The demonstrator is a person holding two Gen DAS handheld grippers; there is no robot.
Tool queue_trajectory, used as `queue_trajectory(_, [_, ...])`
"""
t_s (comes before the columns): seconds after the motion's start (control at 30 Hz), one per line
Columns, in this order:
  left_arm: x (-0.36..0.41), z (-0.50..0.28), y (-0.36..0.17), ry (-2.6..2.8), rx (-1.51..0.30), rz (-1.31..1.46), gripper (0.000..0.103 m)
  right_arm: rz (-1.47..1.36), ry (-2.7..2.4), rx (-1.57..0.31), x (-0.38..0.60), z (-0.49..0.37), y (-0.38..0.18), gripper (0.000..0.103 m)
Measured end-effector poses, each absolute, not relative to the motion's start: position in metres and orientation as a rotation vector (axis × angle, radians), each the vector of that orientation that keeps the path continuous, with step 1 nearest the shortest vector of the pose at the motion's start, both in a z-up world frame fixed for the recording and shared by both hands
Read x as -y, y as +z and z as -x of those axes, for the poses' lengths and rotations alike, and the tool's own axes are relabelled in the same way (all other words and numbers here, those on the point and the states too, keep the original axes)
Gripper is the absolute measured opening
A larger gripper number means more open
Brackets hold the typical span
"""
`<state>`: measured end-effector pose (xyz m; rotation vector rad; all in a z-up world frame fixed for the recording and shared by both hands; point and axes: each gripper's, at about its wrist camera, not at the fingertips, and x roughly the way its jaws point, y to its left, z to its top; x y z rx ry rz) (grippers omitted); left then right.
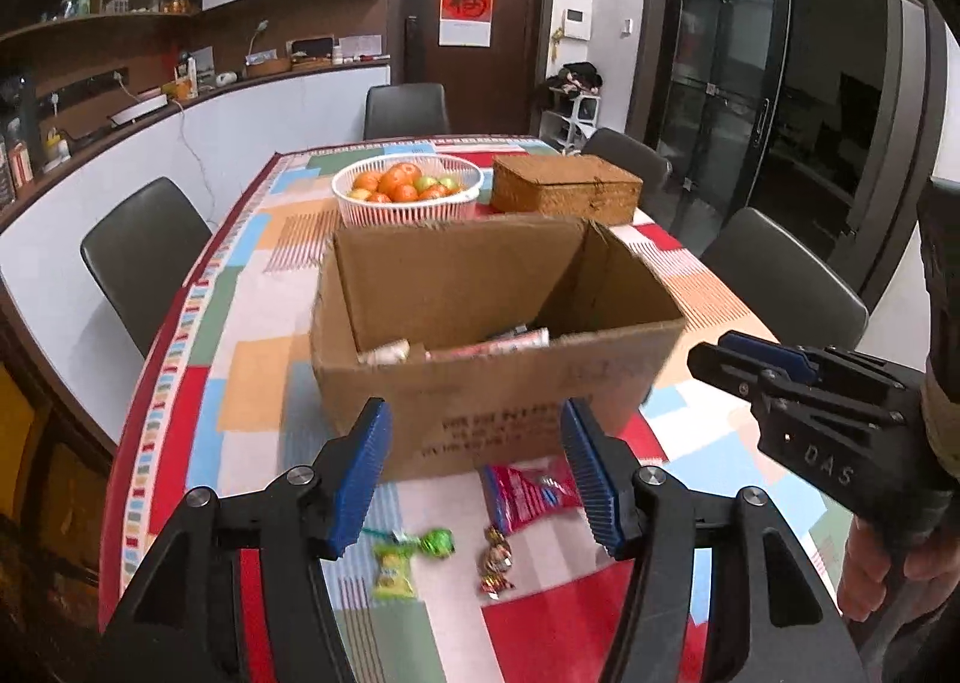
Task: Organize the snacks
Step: 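Move both tools back to the remaining snacks beside the box, then grasp the red wrapped bar with the right tool while the left grasps the red candies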
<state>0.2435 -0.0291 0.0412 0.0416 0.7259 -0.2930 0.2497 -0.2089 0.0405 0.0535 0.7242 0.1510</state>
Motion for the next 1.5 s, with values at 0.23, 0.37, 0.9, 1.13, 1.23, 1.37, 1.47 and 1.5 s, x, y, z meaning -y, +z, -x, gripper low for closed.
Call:
queue_trajectory(0.23, [0.035, -0.229, 0.011, -0.296, -0.778, -0.035, 0.058, -0.087, 0.124, -0.777, 0.224, -0.237, 0.013, 0.026])
queue_trajectory(0.37, [0.037, -0.224, -0.01, -0.293, -0.812, -0.043, 0.057, -0.1, 0.115, -0.82, 0.229, -0.232, -0.007, 0.026])
queue_trajectory(0.9, [0.041, -0.219, -0.072, -0.306, -0.93, -0.032, 0.051, -0.108, 0.074, -0.937, 0.24, -0.227, -0.067, 0.026])
queue_trajectory(1.13, [0.043, -0.234, -0.087, -0.323, -0.97, -0.018, 0.045, -0.117, 0.069, -0.963, 0.24, -0.238, -0.079, 0.026])
queue_trajectory(1.23, [0.044, -0.239, -0.092, -0.321, -0.985, -0.022, 0.043, -0.118, 0.067, -0.972, 0.24, -0.242, -0.084, 0.026])
queue_trajectory(1.37, [0.046, -0.247, -0.1, -0.316, -1.003, -0.026, 0.041, -0.119, 0.065, -0.982, 0.24, -0.247, -0.089, 0.026])
queue_trajectory(1.47, [0.049, -0.252, -0.105, -0.314, -1.019, -0.028, 0.038, -0.116, 0.063, -0.991, 0.24, -0.253, -0.092, 0.026])
queue_trajectory(1.5, [0.05, -0.253, -0.105, -0.314, -1.021, -0.028, 0.038, -0.116, 0.06, -1.0, 0.241, -0.255, -0.094, 0.026])
